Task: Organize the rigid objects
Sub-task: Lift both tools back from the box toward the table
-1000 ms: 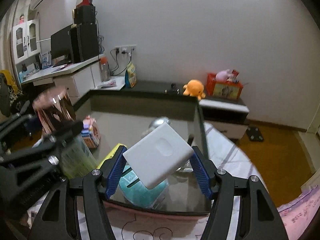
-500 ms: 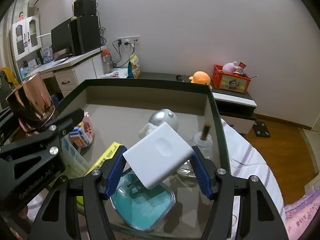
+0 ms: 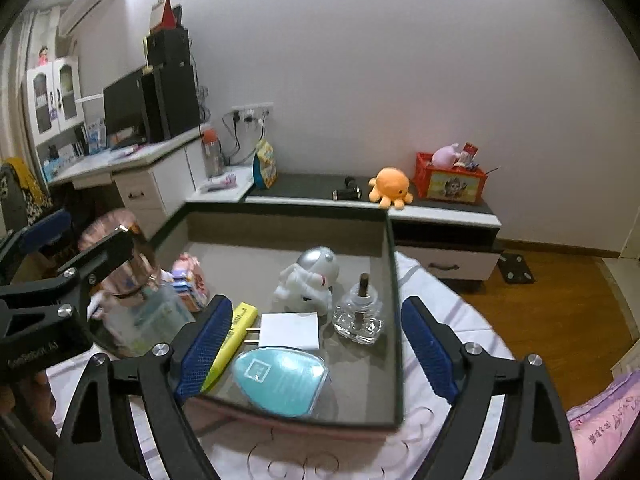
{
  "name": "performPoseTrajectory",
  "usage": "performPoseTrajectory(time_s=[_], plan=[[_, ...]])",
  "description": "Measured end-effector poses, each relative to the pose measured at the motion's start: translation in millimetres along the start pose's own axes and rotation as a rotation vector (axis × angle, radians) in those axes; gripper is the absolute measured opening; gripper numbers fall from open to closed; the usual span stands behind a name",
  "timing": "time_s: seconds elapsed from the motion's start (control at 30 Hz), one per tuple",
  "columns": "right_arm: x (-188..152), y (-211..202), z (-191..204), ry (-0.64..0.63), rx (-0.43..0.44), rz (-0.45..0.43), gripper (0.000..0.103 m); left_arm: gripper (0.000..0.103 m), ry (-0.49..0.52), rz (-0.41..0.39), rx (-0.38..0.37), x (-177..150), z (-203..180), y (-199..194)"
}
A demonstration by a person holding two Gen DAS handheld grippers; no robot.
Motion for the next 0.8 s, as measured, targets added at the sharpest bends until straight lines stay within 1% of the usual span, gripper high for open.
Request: performPoseTrajectory(time_s=[0.03, 0.07, 0.1, 0.33, 0.47, 0.6, 0.67, 0.8], plan=[[1, -11, 1, 0.000, -0.004, -0.018, 0.093, 0.102, -0.006, -0.011, 0.003, 1, 2, -9], [2, -19, 3, 0.000, -0.008, -0.031, 0.101, 0.102, -0.013, -0.025, 0.005, 3, 5, -20], [2, -27, 5, -0.001, -0.007, -0.044, 0.103, 0.102, -0.016, -0.033, 0.006, 3, 5, -29], [-1, -101, 28, -0.011, 0.037, -0.151, 0.103, 0.103, -0.025, -0.091, 0.017, 5, 9, -106], [-8, -137, 36, -0.008, 0.048, -0.194, 0.103, 0.103, -0.008, -0.110, 0.038, 3, 8, -140], [-16, -167, 43, 0.000, 0.049, -0.223, 0.103, 0.103, -0.010, -0.126, 0.008, -4, 1, -172], [-22, -184, 46, 0.004, 0.049, -0.242, 0.103, 0.103, -0.012, -0.135, 0.016, -8, 1, -187], [-33, -210, 51, -0.003, 0.021, -0.267, 0.103, 0.103, -0.022, -0.141, 0.015, -19, 0, -210]])
Point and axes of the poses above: each gripper's, at about its wrist camera, not at the fingertips, and y roughly the way its jaws point, z to its left, x to its top, the point moved 8 cm from there along y, roughly the way its jaws point, and after that the axes turned 5 degrees about x, right-handed, at the moved point
